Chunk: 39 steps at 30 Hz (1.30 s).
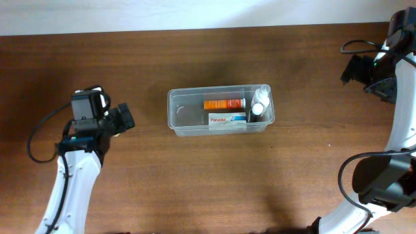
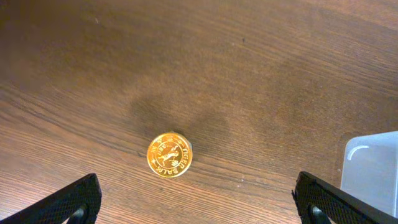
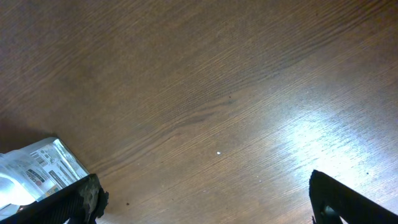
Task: Pack container
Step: 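Release the orange tube and move the left gripper to the gold jar, then lower the left gripper onto the gold-lidded jar and grasp it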
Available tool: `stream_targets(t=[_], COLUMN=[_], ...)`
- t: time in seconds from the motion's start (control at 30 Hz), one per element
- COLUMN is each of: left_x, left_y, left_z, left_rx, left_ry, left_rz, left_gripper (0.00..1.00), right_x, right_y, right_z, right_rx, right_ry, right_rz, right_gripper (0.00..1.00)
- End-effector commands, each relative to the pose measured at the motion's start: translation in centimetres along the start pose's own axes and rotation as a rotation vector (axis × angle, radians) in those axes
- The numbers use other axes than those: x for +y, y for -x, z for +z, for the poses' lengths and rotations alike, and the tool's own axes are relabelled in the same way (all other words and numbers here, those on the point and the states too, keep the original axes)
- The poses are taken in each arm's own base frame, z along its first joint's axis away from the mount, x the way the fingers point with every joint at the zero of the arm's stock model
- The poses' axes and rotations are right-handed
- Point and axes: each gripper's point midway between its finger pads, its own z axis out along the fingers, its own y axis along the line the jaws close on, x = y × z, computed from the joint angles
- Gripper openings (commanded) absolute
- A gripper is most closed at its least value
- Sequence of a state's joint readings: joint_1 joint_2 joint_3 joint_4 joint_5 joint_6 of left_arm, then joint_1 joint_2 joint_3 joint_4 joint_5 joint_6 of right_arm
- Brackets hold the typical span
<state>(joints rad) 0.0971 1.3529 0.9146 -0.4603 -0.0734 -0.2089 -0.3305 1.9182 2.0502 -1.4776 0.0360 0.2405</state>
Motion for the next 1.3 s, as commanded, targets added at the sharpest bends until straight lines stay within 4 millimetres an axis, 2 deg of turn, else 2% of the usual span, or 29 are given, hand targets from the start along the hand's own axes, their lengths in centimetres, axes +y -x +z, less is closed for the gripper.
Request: stream_targets(t=[0.0, 0.1, 0.27, 0.63, 1.1, 1.27], left_x=[-0.1, 0.6, 0.7, 1.1, 1.2, 1.2], left_y=[-0.6, -0.9, -1.4, -3.6, -4.3, -4.7], left_z=[0.7, 1.4, 2.7, 8.0, 10.0, 10.3], left_rx=[0.044, 0.064, 0.088, 0.165, 0.179, 0.191], left_ry=[-0.068, -0.052, -0.046, -0.023, -0.021, -0.019], left_rz=[-0.077, -0.091, -0.092, -0.041, -0.026, -0.026], left_gripper=[0.99, 0.99, 0.99, 0.99, 0.99, 0.92], right_x=[0.1, 0.1, 0.1, 0.1, 0.1, 0.1], right_y=[0.0, 0.0, 0.0, 0.0, 0.0, 0.0], right_z=[0.1, 0.1, 0.1, 0.1, 0.1, 0.1], right_rx=[0.001, 0.001, 0.001, 0.001, 0.001, 0.001], right_ry=[0.002, 0.002, 0.002, 0.002, 0.002, 0.002], right_rz=[0.01, 0.01, 0.01, 0.01, 0.01, 0.01], right_gripper=[0.98, 0.98, 0.99, 0.98, 0.99, 0.98])
